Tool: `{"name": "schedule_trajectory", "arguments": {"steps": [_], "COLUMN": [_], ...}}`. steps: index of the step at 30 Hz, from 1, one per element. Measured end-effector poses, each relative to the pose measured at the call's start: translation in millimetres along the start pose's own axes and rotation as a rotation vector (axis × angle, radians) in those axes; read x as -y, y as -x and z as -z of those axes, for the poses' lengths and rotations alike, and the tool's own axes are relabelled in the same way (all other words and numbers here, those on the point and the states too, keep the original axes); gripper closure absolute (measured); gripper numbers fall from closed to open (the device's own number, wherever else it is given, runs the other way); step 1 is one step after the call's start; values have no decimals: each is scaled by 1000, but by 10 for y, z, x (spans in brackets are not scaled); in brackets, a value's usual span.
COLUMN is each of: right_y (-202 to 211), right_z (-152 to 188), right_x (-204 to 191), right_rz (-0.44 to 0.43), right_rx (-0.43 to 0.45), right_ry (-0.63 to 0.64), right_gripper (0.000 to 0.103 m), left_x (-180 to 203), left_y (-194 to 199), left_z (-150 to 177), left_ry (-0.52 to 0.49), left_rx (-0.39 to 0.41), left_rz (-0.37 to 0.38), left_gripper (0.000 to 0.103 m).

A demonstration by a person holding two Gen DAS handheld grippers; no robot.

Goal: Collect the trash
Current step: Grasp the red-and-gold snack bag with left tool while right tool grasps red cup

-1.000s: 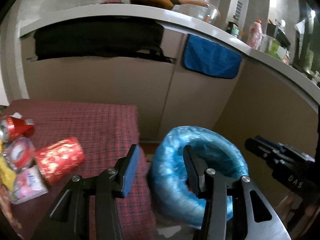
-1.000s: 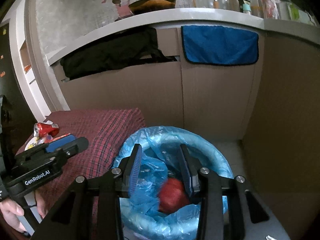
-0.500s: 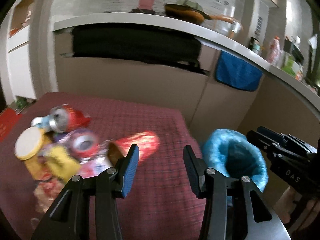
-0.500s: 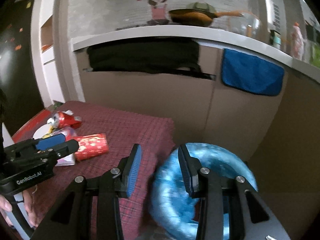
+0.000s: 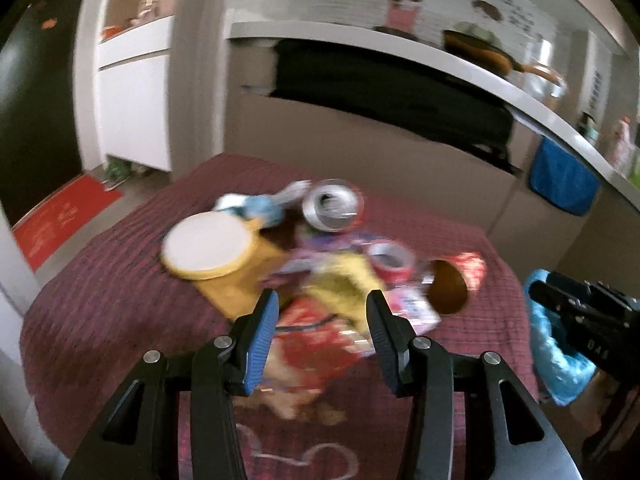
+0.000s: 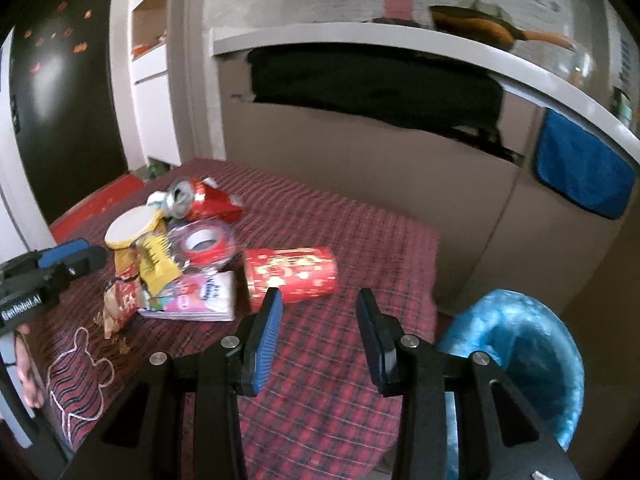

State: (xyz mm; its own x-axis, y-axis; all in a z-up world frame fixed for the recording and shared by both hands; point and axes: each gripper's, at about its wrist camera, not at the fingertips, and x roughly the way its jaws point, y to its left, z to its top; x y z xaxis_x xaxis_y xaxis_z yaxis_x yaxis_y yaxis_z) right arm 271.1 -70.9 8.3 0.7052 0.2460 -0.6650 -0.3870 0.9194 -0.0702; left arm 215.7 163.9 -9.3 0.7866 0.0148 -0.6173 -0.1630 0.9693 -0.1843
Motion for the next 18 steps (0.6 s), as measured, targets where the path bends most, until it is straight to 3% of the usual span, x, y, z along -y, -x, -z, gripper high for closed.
{"name": "schedule_trajectory", "arguments": {"steps": [3, 11, 16, 18], "right_y": [-168, -468, -469, -472], "right_z": [17, -34, -22, -18], "right_x": [-153, -458, -584, -600], "right_rz": [13, 71, -112, -141], "right_rx": [-34, -52, -79, -85], "right_ry": [26, 97, 96, 93], "right_gripper": [67, 67, 67, 67], "left_x": [-207, -434, -350, -305], "left_y": [5, -86, -279, -387], "left_z": [80, 265, 293, 247], "left_ry": [31, 30, -2, -17], "left_rx": [-3, -59, -129, -139], "left_rz": [-13, 44, 161, 192], "left_gripper": [56, 56, 56, 56]}}
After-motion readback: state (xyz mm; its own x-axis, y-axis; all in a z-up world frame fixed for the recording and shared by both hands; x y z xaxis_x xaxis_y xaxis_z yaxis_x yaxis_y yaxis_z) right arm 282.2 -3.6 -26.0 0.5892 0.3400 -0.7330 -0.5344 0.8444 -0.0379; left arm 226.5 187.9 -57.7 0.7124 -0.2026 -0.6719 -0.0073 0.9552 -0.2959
